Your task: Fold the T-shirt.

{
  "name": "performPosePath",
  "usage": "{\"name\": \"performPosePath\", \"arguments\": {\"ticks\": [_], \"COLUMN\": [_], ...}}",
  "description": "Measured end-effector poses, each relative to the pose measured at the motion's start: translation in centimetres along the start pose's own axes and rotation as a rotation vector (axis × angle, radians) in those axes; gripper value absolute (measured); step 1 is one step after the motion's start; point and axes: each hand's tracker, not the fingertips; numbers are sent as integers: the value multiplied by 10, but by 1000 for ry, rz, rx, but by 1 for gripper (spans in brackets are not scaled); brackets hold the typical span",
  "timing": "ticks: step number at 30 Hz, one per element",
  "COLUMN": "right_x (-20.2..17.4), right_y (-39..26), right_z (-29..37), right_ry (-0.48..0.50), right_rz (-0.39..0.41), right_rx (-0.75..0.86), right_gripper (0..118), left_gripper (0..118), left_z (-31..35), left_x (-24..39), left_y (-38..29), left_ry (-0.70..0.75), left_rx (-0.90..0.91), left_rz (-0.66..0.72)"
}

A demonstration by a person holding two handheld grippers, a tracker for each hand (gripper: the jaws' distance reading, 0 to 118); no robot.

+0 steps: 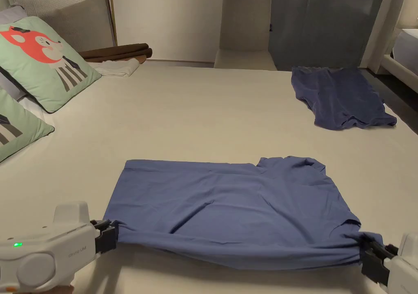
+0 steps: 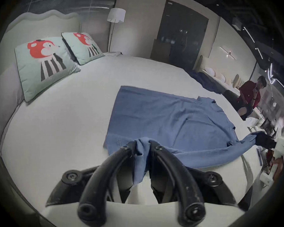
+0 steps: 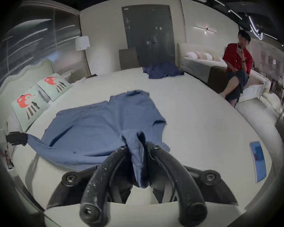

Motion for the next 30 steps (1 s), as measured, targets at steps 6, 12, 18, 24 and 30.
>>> {"name": "performPosePath", "arguments": {"ticks": [6, 12, 18, 24, 30], "right_x": [-2, -3, 1, -2, -20], "right_y": [39, 56, 48, 46, 76], "right_z": [-64, -139, -183, -166, -92], "right_ry": [-15, -44, -85, -84, 16], "right_rz": [-9, -6, -12, -1, 18], "right_rx": [-8, -94, -186, -189, 39], "right_gripper": [11, 11, 11, 27, 109], "left_gripper": [12, 12, 14, 52, 108], "left_z": [-51, -118, -158, -149, -78], "left_x": [-2, 3, 8, 14, 34], "left_y": [43, 60, 53, 49, 72], "left_ry": [3, 55, 91, 98, -19], "left_rx": [-24, -110, -163, -178, 41], "left_rz": [21, -32, -49, -47, 27]}}
